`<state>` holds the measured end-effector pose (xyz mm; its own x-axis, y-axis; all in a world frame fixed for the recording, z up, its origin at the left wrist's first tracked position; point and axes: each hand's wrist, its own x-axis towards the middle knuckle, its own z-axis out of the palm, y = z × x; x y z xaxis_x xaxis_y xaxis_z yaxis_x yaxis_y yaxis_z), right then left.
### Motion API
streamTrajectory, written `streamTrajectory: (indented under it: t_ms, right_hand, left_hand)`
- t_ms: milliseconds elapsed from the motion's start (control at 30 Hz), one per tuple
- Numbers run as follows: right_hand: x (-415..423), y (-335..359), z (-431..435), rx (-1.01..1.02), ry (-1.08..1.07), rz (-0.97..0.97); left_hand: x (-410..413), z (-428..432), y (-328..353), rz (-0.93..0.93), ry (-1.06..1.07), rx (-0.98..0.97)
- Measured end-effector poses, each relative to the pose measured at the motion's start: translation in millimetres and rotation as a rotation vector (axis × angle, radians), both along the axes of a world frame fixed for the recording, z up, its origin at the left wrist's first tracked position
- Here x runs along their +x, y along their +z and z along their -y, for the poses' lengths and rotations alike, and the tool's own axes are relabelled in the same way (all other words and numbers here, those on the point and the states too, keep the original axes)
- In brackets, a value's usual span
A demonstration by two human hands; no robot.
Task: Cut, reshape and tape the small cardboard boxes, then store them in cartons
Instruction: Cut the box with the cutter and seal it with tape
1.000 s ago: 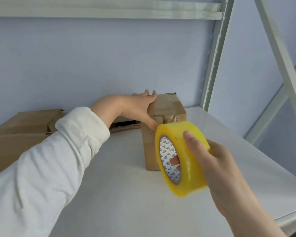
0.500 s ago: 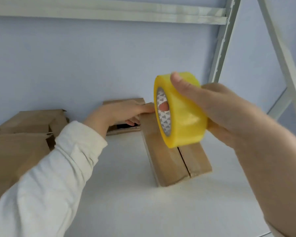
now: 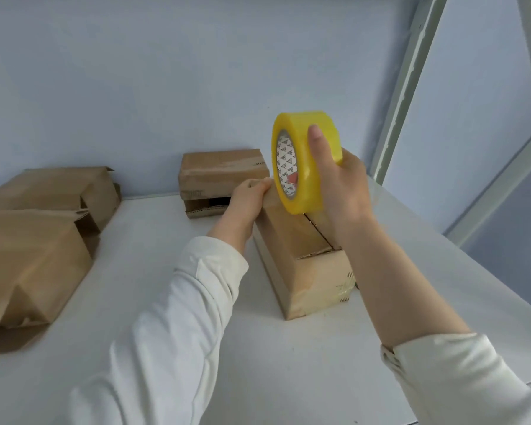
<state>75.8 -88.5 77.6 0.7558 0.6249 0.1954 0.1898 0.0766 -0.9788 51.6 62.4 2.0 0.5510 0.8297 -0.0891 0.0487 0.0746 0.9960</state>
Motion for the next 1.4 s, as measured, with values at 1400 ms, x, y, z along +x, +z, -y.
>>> streamTrajectory:
  t_ms: [1400]
  right_hand:
    - [-11.4,-65.9,97.7,-0.227,0.454,-0.200]
  left_hand:
    - [-31.8,55.9,25.7,-0.578,-0.365,0.967]
